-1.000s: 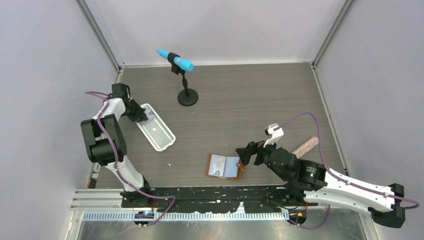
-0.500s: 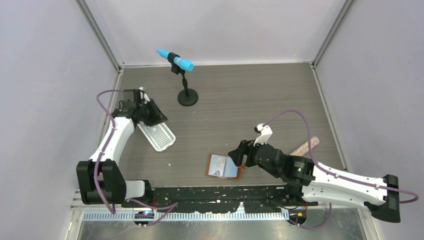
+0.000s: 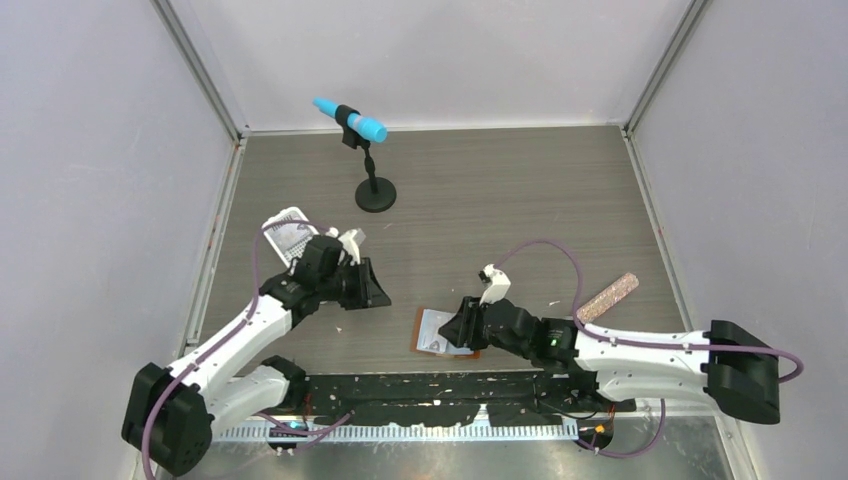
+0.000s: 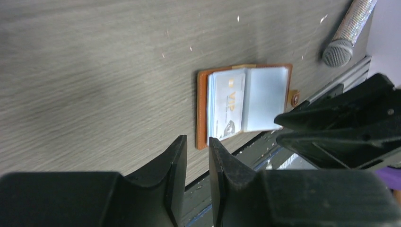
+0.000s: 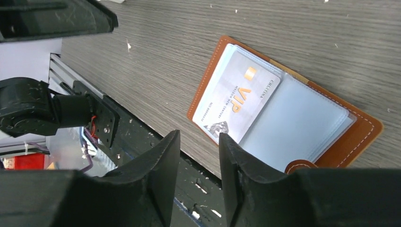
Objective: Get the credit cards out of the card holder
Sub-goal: Remove the credit card from the card holder.
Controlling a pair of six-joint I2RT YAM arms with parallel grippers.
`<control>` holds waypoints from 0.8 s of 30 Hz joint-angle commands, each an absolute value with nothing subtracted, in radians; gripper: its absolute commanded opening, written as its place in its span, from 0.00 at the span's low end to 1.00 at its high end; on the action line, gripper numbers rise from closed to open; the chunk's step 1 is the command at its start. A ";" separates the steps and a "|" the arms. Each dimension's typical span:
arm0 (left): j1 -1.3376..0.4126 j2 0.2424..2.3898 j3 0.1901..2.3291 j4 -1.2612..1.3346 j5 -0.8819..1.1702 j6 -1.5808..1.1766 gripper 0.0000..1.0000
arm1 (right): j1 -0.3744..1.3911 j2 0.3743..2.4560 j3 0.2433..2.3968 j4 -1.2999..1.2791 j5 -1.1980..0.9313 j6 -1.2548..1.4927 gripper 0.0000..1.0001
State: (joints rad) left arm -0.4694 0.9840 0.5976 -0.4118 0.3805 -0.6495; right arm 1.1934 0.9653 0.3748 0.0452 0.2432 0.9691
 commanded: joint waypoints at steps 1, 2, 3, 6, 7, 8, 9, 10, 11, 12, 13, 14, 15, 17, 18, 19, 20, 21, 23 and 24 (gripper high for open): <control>-0.553 0.983 0.526 -0.229 0.410 -0.726 0.26 | 1.192 1.011 0.329 0.232 0.248 0.994 0.40; -0.581 0.986 0.514 -0.206 0.401 -0.741 0.26 | 1.192 1.022 0.316 0.245 0.251 0.994 0.40; -0.607 0.994 0.507 -0.187 0.384 -0.753 0.26 | 1.193 1.027 0.308 0.251 0.253 0.997 0.38; -0.682 1.040 0.505 -0.143 0.359 -0.775 0.26 | 1.192 1.039 0.274 0.277 0.261 1.006 0.35; -0.698 1.058 0.505 -0.126 0.355 -0.782 0.26 | 1.192 1.040 0.269 0.280 0.264 1.007 0.33; -0.713 1.080 0.507 -0.111 0.349 -0.787 0.26 | 1.191 1.041 0.259 0.282 0.271 1.008 0.33; -0.726 1.102 0.509 -0.097 0.346 -0.791 0.25 | 1.191 1.042 0.251 0.282 0.276 1.007 0.32; -0.739 1.124 0.510 -0.083 0.344 -0.794 0.25 | 1.191 1.047 0.247 0.282 0.284 1.007 0.31; -0.748 1.147 0.510 -0.068 0.343 -0.797 0.25 | 1.190 1.050 0.236 0.285 0.288 1.005 0.30; -0.759 1.169 0.509 -0.046 0.340 -0.802 0.24 | 1.189 1.055 0.230 0.294 0.294 1.004 0.30; -0.768 1.192 0.508 -0.031 0.337 -0.808 0.24 | 1.189 1.059 0.214 0.301 0.295 1.003 0.29; -0.777 1.212 0.506 -0.013 0.335 -0.814 0.23 | 1.188 1.066 0.207 0.322 0.296 1.002 0.29; -0.785 1.231 0.503 0.006 0.334 -0.819 0.23 | 1.187 1.073 0.193 0.341 0.293 1.003 0.28; -0.799 1.269 0.497 0.053 0.334 -0.825 0.23 | 1.183 1.086 0.179 0.358 0.294 1.000 0.28; -0.804 1.291 0.498 0.071 0.333 -0.825 0.22 | 1.181 1.091 0.174 0.365 0.293 0.998 0.28; -0.807 1.311 0.498 0.086 0.334 -0.825 0.22 | 1.179 1.099 0.166 0.378 0.292 0.997 0.27; -0.811 1.333 0.500 0.102 0.338 -0.825 0.22 | 1.175 1.104 0.164 0.384 0.289 0.996 0.28; -0.812 1.361 0.500 0.121 0.345 -0.825 0.21 | 1.173 1.113 0.159 0.399 0.281 0.995 0.28; -0.817 1.398 0.500 0.146 0.352 -0.828 0.20 | 1.169 1.121 0.159 0.410 0.269 0.991 0.28; -0.819 1.413 0.500 0.153 0.355 -0.830 0.19 | 1.167 1.122 0.159 0.411 0.267 0.990 0.28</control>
